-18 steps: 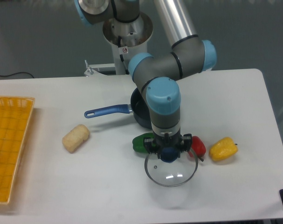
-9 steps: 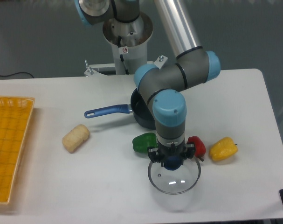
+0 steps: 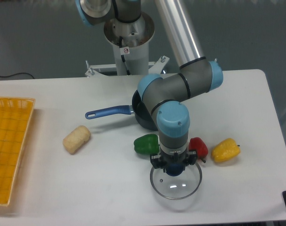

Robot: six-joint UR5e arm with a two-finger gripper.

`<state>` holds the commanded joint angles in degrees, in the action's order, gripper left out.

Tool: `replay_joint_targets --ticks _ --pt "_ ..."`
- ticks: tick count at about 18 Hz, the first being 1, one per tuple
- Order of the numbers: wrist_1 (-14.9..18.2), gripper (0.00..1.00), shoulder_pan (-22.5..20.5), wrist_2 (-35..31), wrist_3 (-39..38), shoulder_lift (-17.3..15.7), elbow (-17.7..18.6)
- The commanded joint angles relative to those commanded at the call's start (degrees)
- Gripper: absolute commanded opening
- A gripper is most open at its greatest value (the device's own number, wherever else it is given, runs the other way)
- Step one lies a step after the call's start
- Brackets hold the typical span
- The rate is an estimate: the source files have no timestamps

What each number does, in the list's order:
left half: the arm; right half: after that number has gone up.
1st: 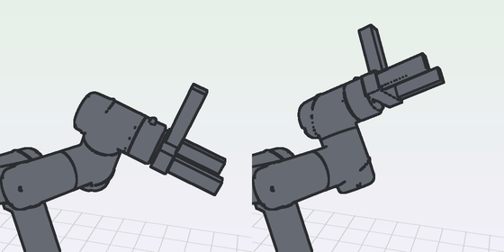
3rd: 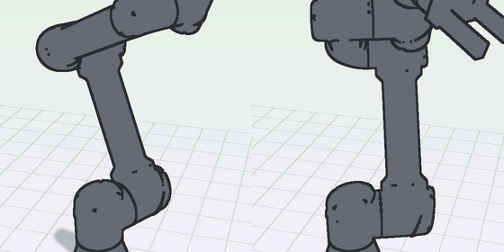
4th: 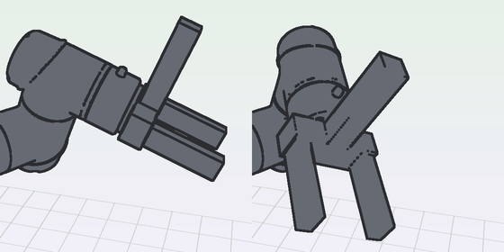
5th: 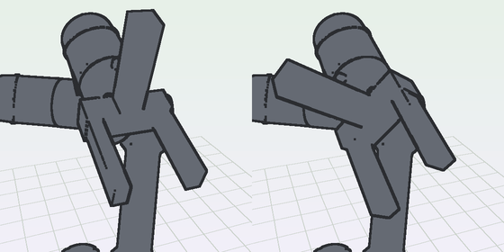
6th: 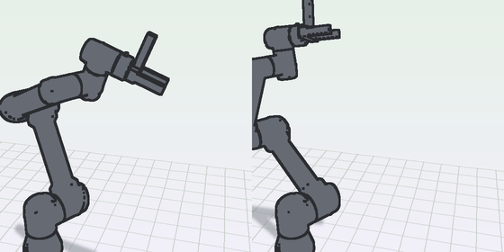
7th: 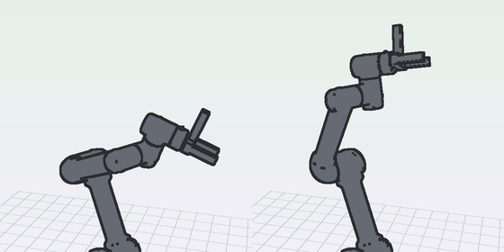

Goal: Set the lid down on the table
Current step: 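Lower the glass lid flat onto the table surface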

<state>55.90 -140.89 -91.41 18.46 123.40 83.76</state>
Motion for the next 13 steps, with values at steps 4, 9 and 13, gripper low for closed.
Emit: replay_joint_targets --ticks 4,9,13 --pt "0.0 0.49 0.1 0.0 -0.3 0.3 0.1" --pt "-0.1 0.49 0.3 -0.1 -0.3 0.7 0.4" --pt "-0.3 0.5 0.5 -0.1 -0.3 1.1 0.4"
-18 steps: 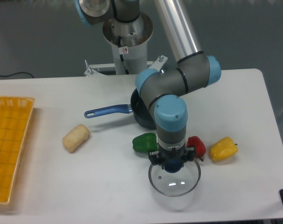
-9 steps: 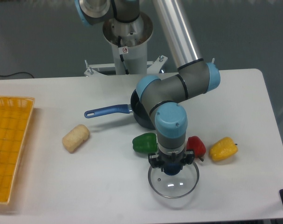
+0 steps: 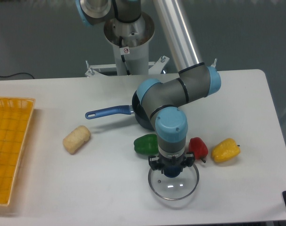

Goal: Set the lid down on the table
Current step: 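Lower the glass lid flat onto the table surface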

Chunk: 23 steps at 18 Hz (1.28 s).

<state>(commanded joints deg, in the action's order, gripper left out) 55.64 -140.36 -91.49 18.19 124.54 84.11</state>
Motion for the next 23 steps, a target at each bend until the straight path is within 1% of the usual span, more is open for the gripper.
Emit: replay_joint_targets --ticks 4,10,12,15,17,18,19,20,21,23 --pt "-0.3 0.5 0.2 0.0 0.0 0.8 0.2" --pt "-0.3 0.5 0.4 -0.1 0.1 0.9 0.3" --pt "-0.4 0.53 0.4 -0.1 0.3 1.1 0.5" --pt "-0.4 0.53 0.4 -0.2 0.3 1.2 0.5" --pt "-1.1 0.57 0.4 -0.2 0.3 1.2 0.5" --pt "-1.4 0.58 0.4 -0.2 0.3 1.3 0.5" --pt "-1.5 0.58 0.4 -0.2 0.3 1.3 0.5" --pt "-1.5 0.6 0.4 -0.3 0.3 1.3 0.5" --pt "-1.6 0.63 0.4 -0.3 0.3 1.3 0.5" --pt "-1.6 0.65 0.4 -0.3 0.3 1.3 0.5"
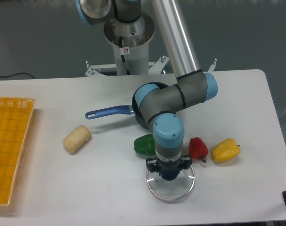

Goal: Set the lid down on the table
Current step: 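Lower the glass lid flat onto the table surface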

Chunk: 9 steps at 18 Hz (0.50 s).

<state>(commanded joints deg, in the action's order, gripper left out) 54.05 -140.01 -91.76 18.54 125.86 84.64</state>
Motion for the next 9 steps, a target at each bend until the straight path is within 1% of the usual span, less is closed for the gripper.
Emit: replay_joint_targets --ticks 3,5,9 --pt "-0.1 0.69 0.0 0.0 0.0 0.1 -0.1" --pt "-0.9 0.72 0.0 -0.1 0.0 0.5 0.0" --pt "-0.9 0.72 0.0 -0.1 0.0 0.5 0.0"
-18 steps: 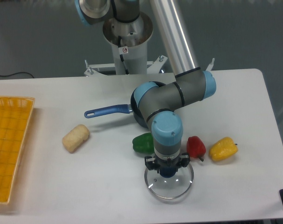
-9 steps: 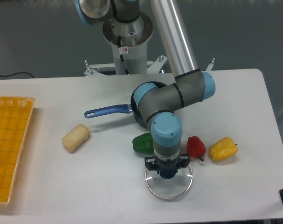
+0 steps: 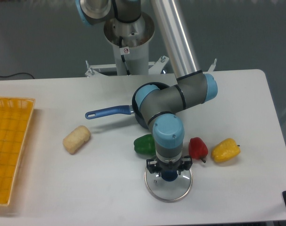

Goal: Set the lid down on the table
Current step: 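Lower the glass lid flat onto the table surface, then open the gripper to release the blue knob and rise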

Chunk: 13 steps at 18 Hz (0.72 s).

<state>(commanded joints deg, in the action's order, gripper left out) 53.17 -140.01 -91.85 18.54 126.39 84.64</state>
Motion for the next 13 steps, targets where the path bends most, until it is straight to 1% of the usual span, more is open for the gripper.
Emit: replay_joint_targets --ticks 2,3,4,7,9,11,13 --pt "0.0 0.72 0.1 -0.1 0.1 0.0 0.0" --pt "-0.1 0.79 0.1 -0.2 0.2 -0.2 0.0" --pt "-0.1 0.99 0.1 -0.3 1.1 -0.4 -0.1" --pt "0.0 1.0 0.1 -0.7 8.0 -2.0 -0.3" --pt "0.3 1.0 0.2 -2.7 12.5 -2.8 -0.1" --pt "0.7 1.0 0.9 -5.3 13.8 -4.2 0.3" --pt "0.7 1.0 1.2 -5.4 13.7 -6.1 1.6"
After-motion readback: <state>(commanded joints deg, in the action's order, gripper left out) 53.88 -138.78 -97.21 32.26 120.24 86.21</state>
